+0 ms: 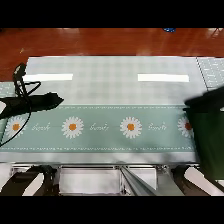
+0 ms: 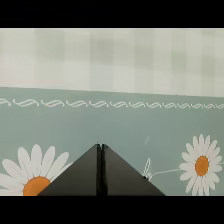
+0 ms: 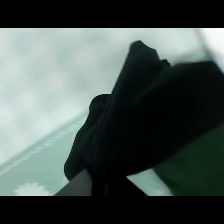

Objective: Fold the shirts.

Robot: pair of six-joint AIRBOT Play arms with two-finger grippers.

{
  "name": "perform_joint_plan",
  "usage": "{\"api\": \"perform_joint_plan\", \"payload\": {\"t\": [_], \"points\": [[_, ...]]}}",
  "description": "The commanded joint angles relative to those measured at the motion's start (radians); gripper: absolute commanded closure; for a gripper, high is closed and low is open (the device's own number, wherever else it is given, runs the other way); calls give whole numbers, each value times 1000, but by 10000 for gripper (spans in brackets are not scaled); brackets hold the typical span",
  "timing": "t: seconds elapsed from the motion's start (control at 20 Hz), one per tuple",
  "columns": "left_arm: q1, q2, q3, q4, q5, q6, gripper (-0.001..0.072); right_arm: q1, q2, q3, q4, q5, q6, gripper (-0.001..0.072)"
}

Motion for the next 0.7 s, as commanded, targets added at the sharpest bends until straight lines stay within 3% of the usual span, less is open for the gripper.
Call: {"api": "perform_joint_plan", "payload": {"t": [0.0,0.1,0.3,0.35,0.4,0.55,0.65], "points": [[-1,0,0,0,23,8,687,-180,161,-192,-250,62,-53,695],[-1,0,0,0,38,8,687,-290,231,-316,-375,61,-80,694],[-1,0,0,0,50,16,687,-406,315,-576,-406,61,-76,690],[-4,0,0,1,51,16,687,-404,319,-628,-438,61,-63,561],[-5,-3,0,1,52,16,687,-404,319,-664,-443,61,-53,326],[-5,-38,6,1,181,34,687,-404,294,-671,-402,-27,-35,304],[16,-115,117,1,208,70,688,-404,245,-608,-240,-97,-8,332]]}}
